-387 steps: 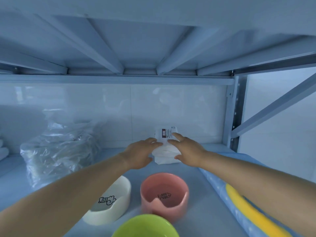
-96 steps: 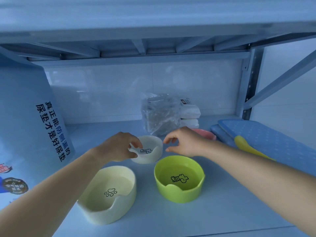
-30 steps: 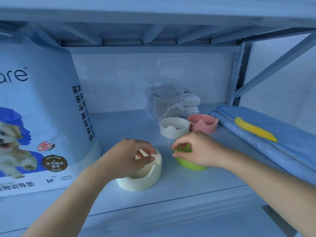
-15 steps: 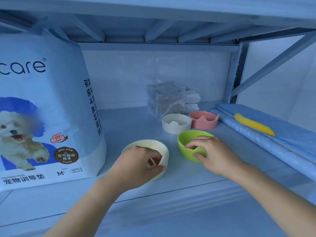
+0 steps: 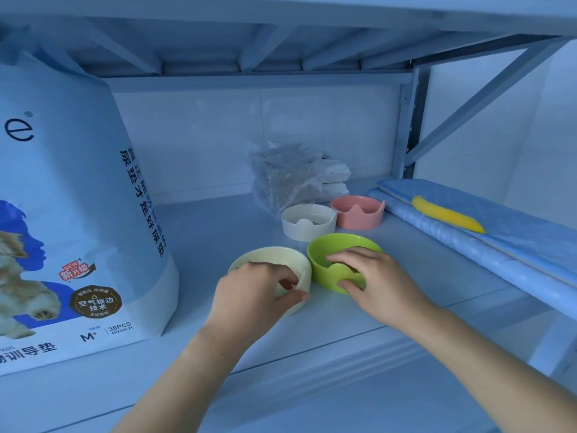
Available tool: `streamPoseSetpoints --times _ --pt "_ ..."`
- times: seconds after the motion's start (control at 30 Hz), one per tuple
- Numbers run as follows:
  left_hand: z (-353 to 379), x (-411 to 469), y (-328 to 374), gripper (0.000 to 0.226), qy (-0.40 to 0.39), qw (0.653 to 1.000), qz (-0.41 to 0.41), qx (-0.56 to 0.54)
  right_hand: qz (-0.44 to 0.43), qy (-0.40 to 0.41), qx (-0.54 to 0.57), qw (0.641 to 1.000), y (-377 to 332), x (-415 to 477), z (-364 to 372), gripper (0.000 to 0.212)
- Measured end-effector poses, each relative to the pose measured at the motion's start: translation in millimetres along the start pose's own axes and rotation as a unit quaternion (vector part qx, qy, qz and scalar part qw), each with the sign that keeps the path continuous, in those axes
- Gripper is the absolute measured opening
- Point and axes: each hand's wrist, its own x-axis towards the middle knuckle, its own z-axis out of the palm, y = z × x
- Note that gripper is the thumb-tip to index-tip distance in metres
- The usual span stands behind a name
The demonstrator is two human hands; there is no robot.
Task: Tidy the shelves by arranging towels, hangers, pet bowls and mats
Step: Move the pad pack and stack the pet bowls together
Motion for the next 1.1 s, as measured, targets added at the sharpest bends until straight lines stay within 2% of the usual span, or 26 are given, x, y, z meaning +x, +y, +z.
streamPoseSetpoints --times 0.1,0.27,0.47,0.6,0.8,0.97,1.1 --pt "-2 -5 -7 0.031 -0.013 1.000 -0.008 -0.015 0.003 -0.008 -0.009 1.000 0 -2 2 0.042" --pt "-10 -6 -9 0.020 -0.050 0.998 -0.001 -0.026 0.020 -0.001 -0.018 1.000 -2 -3 5 0.050" --pt "-14 -5 -9 0.019 -0.079 0.997 0.012 -0.005 0.020 0.003 -0.065 0.998 -6 -2 6 0.026" --pt "-16 -5 -6 0.017 -0.090 0.995 0.027 0.026 0.019 0.001 -0.094 0.995 -9 -4 5 0.028" --pt "-18 -5 -6 0.023 -0.068 0.993 0.045 0.091 0.030 -0.002 -0.124 0.992 -7 -5 1 0.033" --pt "-26 -3 -11 0.027 -0.020 0.996 0.059 0.060 0.024 -0.014 -0.112 0.993 -2 0 -4 0.032" --pt "-33 0 -4 0.027 0.030 0.996 0.083 0.034 0.022 0.028 -0.079 0.996 2 4 -23 0.036"
